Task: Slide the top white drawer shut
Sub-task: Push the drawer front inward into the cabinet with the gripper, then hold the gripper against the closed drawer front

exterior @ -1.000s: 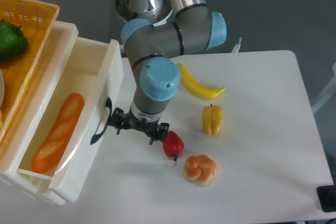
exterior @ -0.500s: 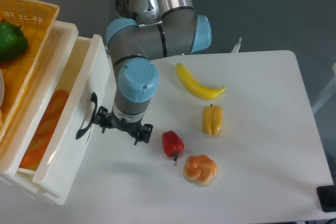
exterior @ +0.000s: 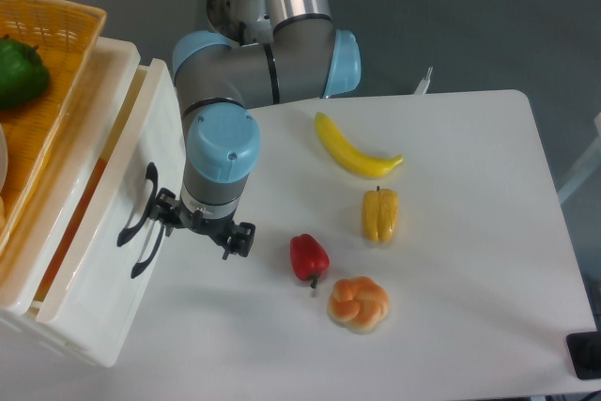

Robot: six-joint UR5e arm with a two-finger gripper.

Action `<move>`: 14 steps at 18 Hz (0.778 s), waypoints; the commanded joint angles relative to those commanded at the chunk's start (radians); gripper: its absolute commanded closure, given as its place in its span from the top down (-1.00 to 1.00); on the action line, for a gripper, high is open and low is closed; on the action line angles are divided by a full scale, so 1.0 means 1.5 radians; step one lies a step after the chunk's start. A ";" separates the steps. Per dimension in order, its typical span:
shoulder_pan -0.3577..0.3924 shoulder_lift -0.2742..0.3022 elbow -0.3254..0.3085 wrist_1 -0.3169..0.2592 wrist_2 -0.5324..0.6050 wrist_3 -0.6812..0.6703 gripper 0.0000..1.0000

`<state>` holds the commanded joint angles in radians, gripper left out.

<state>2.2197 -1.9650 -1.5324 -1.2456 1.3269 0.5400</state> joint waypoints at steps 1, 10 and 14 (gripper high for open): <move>-0.001 0.000 0.000 0.001 0.000 0.000 1.00; -0.008 0.001 0.001 0.001 0.000 0.000 1.00; -0.012 0.001 0.000 0.001 0.000 -0.001 1.00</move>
